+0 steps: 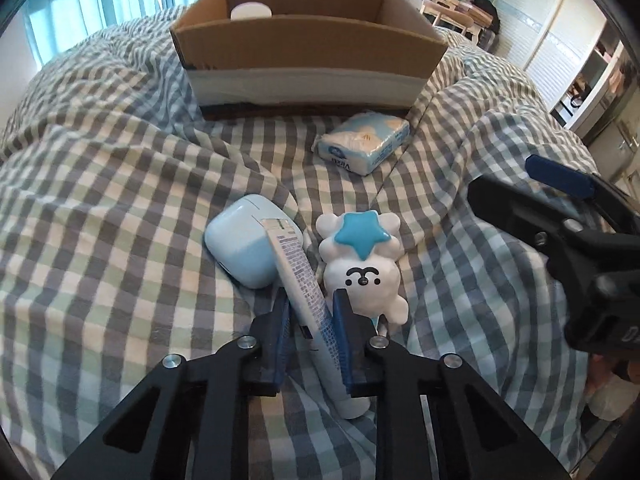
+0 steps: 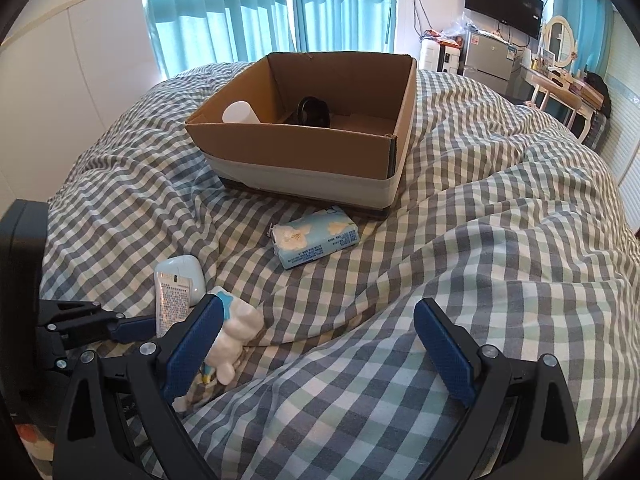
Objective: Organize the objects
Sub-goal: 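Grasp the toothpaste tube with the left tool while the right tool grasps the star-topped toy, then place the toothpaste tube and star-topped toy into the box and release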
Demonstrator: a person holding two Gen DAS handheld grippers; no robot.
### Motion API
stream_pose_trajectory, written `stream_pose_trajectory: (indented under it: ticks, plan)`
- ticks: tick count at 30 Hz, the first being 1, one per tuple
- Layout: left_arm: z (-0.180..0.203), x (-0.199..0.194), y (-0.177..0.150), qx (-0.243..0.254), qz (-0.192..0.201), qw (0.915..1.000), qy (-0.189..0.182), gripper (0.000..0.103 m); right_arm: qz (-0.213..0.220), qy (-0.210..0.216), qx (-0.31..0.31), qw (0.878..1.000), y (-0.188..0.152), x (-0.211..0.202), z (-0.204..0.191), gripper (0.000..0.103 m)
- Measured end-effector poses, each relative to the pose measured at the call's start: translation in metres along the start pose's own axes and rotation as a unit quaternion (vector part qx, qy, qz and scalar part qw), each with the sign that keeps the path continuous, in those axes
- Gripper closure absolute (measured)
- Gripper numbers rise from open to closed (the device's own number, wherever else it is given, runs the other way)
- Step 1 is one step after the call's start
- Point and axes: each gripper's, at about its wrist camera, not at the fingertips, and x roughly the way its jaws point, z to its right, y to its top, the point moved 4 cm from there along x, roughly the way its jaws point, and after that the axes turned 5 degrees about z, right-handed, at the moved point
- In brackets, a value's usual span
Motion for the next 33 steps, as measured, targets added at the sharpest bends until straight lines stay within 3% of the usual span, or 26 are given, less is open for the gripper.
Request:
stream_pose_trajectory:
  ticks: [3,11,16,19,23,33]
  plan:
    - [-0.005,-0.017,0.004,-0.009,0.018,0.9998,-0.007,0.086,-0.009,0.010,0.002,1.000,-0.001,0.002,-0.004,0.007]
    - [-0.028,-0.050,0.021,-0.016,0.068,0.9971,0.030,0.088,-0.053,0.049,-0.022,0.997,-0.009,0.028,-0.038,0.007]
    - [-0.047,-0.053,0.028,-0.038,0.075,0.9962,0.024,0.088,-0.063,0.064,-0.024,0.996,-0.013,0.044,-0.054,0.007]
    - [-0.051,-0.051,0.029,-0.047,0.076,0.9959,0.015,0.088,-0.083,0.064,-0.036,0.994,-0.017,0.055,-0.062,0.017]
    - [-0.052,-0.051,0.029,-0.050,0.077,0.9957,0.012,0.088,-0.114,0.056,-0.058,0.990,-0.026,0.068,-0.069,0.043]
    - [-0.049,-0.059,0.027,-0.041,0.087,0.9951,0.022,0.088,-0.074,0.042,-0.061,0.995,-0.019,0.039,-0.068,0.043]
